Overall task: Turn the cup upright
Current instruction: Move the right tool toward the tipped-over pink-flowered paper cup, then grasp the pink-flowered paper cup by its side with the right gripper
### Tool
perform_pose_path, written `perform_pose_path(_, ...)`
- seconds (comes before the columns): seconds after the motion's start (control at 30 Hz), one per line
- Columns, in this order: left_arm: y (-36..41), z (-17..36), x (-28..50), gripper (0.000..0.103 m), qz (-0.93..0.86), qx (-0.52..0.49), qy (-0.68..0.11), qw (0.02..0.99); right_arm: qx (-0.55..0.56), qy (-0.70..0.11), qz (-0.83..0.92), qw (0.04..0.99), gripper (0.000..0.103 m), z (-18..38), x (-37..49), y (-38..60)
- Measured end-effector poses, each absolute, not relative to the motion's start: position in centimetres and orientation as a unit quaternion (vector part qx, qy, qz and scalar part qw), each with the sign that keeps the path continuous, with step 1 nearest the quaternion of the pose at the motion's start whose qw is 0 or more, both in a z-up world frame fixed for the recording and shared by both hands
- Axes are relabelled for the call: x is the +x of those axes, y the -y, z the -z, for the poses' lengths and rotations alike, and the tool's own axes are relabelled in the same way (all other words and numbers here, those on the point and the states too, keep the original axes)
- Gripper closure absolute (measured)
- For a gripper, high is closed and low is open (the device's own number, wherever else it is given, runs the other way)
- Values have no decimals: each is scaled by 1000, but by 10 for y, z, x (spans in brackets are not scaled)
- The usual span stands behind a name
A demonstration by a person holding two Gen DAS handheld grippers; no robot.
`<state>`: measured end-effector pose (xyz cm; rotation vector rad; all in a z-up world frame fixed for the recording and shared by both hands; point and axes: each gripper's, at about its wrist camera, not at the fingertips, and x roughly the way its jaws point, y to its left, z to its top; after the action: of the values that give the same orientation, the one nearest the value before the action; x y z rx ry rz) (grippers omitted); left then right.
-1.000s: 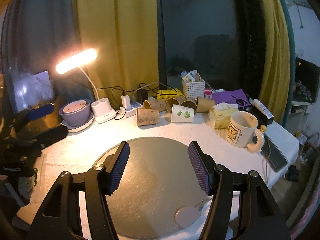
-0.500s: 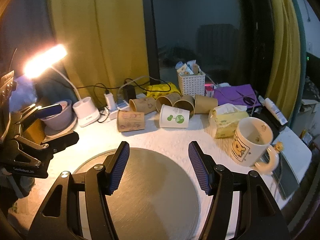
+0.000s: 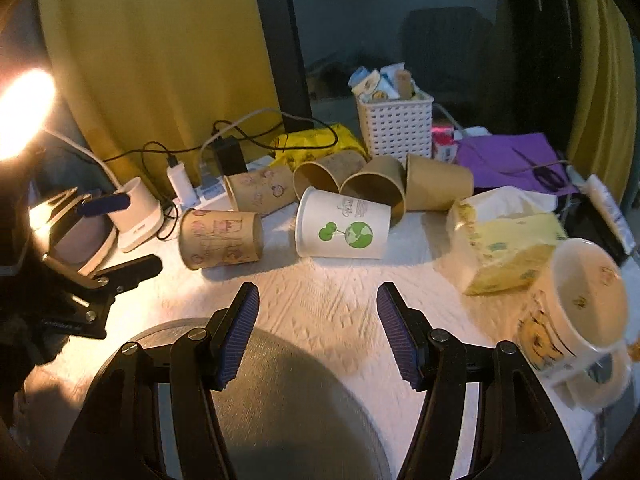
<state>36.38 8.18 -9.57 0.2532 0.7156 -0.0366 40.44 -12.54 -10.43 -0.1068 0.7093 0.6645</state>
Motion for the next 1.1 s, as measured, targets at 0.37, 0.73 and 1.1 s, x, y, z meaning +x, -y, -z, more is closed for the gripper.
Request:
perform_pose_path(0.37,-102,126,426,5,103,93,-385,913,-39,-371,-335,865,37,129,430,109)
perform_pose_path(0.73,-85,158,428,22,128,126,-424,888,-33,-382,-329,863,37,139,431,114)
perform_pose_path(1.1,-69,132,383,24,171,73,-421,888,-25,-382,-318,867,37,130,403,134)
